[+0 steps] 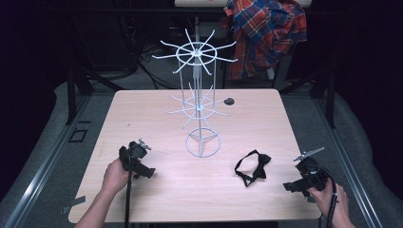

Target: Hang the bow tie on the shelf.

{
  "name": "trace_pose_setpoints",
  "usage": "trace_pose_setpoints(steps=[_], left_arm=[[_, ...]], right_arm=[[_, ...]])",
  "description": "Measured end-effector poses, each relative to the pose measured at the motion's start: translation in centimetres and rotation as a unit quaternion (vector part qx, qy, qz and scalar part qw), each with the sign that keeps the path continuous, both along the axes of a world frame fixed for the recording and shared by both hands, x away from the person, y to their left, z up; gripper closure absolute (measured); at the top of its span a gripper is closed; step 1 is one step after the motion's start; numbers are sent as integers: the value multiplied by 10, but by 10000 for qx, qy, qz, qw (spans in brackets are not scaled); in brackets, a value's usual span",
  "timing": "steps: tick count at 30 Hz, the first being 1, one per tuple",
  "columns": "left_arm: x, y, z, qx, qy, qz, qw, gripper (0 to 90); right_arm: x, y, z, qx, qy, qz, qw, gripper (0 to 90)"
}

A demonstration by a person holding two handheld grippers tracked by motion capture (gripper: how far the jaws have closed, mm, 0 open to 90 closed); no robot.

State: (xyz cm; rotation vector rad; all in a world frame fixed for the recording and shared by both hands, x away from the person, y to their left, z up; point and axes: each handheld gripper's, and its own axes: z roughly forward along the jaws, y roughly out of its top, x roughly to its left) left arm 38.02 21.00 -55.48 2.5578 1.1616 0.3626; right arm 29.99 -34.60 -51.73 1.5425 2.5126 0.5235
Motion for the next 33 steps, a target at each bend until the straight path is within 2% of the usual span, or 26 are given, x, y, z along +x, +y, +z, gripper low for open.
trace_pose_setpoints(steps=[2,3,5,6,9,14,17,19,21,23,26,27,30,31,33], left_arm=[[1,1,-1,-48,28,19,10000,0],[1,2,-1,-58,45,15,10000,0],[1,3,0,-86,28,25,10000,0],[0,3,0,-83,29,24,10000,0],[-1,5,1,-129,20,-7,9999,0],[-2,8,-1,-118,69,28,9999,0],[-1,9,-2,-92,92,15,9999,0],[-1,9,-3,-105,106,15,9999,0],[-1,10,-4,-68,137,-9,9999,0],[-1,10,-5,-85,132,-27,9999,0],[-3,11,-4,-141,141,-109,9997,0],[-4,12,-3,-128,135,-140,9997,0],[-6,14,-2,-147,101,-130,9998,0],[-8,15,-2,-141,75,-123,9998,0],[-10,17,0,-115,77,-119,9998,0]], right_arm=[[0,-2,1,116,-184,-95,9997,134],[1,-4,2,139,-230,-57,9996,124],[1,-7,4,186,-280,-37,9994,108],[1,-6,4,303,-331,-36,9990,103],[2,-3,4,314,-360,45,9988,91],[6,7,6,110,-305,345,9989,79],[9,11,4,245,-262,403,9985,52],[12,13,2,275,-118,547,9981,40],[14,16,0,212,-48,588,9980,31],[16,18,1,182,-95,608,9979,39],[18,21,3,529,-252,770,9953,42],[19,22,3,478,-238,772,9956,43],[22,29,-1,575,-106,867,9945,43],[22,31,-1,488,-108,820,9954,42],[25,35,1,500,-9,865,9950,35]])
